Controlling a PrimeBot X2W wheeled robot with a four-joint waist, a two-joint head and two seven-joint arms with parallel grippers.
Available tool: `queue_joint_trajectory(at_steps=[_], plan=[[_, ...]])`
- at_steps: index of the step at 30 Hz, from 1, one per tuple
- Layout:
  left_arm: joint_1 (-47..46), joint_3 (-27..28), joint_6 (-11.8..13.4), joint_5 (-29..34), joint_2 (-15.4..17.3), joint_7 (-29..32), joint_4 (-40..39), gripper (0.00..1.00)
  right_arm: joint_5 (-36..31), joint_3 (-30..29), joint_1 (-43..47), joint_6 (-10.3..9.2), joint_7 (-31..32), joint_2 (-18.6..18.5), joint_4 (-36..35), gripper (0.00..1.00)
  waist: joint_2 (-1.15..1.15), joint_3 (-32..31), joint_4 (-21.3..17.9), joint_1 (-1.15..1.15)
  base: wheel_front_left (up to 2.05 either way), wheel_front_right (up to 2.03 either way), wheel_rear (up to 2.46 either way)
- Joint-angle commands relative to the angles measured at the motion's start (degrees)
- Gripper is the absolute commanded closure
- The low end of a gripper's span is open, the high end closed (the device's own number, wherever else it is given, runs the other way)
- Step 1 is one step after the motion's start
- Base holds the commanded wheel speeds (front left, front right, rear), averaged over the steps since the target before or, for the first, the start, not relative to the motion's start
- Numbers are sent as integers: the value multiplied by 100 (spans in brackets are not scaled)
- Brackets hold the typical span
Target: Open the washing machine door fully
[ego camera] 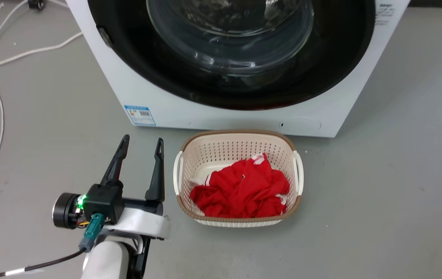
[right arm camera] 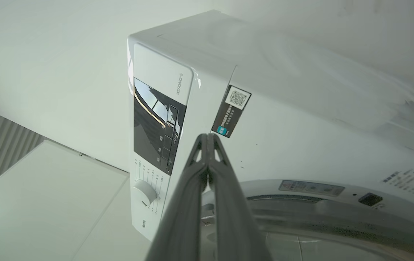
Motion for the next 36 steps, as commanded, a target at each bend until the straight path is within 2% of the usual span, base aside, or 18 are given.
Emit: queue_joint_trajectory(at_steps=[1, 8, 15, 27, 36], plan=[[-92, -19, 26, -8, -3, -15, -25, 0, -121, 161, -275, 0, 116, -42, 205, 100, 0, 140, 49, 0, 0, 0, 0], [-304, -43, 32, -20, -9, -15, -106, 0, -831, 1092, -1493, 0, 920, 108, 1468, 100, 0, 495, 102, 0, 0, 0, 0], [-480, -38, 28, -76, -10, -15, -192, 0, -1218, 1560, -2197, -1, 1568, 421, 2197, 100, 0, 843, 134, 0, 0, 0, 0], [-756, -140, 79, -157, -11, -15, -297, 0, -1613, 1898, -2533, 0, 1817, 549, 2457, 100, 0, 1312, 232, 0, 0, 0, 0], [-829, -212, 107, -208, -12, -15, -304, 0, -1670, 1834, -2290, 0, 2066, 494, 2460, 100, 0, 1472, 283, 0, 0, 0, 0]])
